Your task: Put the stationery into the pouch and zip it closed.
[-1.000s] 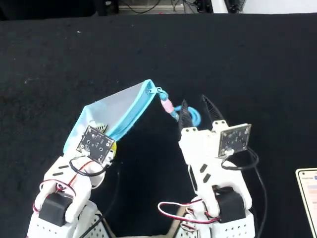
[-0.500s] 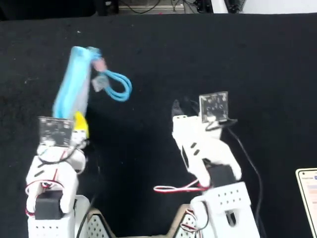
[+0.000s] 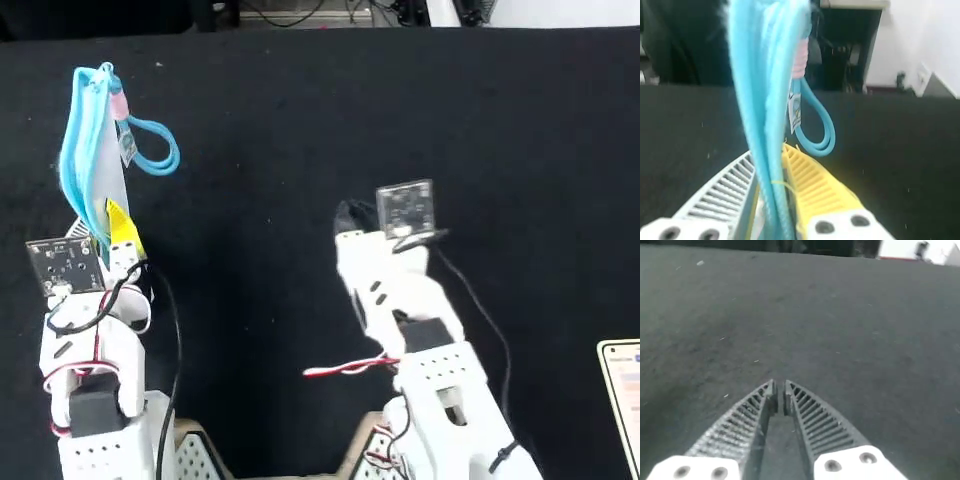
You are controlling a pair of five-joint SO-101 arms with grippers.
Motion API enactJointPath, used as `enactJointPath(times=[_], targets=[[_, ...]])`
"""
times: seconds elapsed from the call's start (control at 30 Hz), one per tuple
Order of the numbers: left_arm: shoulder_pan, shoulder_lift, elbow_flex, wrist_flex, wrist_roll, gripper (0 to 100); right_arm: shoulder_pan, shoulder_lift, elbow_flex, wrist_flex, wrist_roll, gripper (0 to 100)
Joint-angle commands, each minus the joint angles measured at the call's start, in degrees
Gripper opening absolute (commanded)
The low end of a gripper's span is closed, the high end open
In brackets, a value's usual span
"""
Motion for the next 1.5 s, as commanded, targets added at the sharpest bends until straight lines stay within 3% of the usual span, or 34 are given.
enactJointPath(times=[0.0,0.3,0.47,0.57,0.77,0.93,1.3,1.47], targets=[[-0.5,-0.6,2.4,-10.2,0.4,3,-3.1,0.7,-0.2,-1.6,2.0,2.1],[-0.1,-0.4,1.5,-19.0,-6.2,3,-3.3,0.5,-0.1,-1.6,2.1,2.1],[0.0,-0.4,2.0,-25.0,-6.5,3,-3.3,0.5,-0.2,-1.6,2.1,2.1],[1.7,-0.4,2.0,-24.5,-7.0,3,-3.3,0.5,-0.2,-1.6,2.1,2.1],[8.2,-0.3,2.5,-23.8,-15.6,3,-3.3,0.5,-0.2,-1.6,2.1,2.1],[8.8,-0.3,4.1,-24.1,-20.9,3,-3.3,0.5,-0.2,-1.6,2.1,1.9],[8.8,-0.3,0.7,-23.5,-21.0,3,-3.3,0.5,-0.2,-1.6,2.1,1.8],[9.1,-0.3,0.7,-17.0,-21.0,3,-3.3,0.5,-0.2,-1.6,2.1,1.8]])
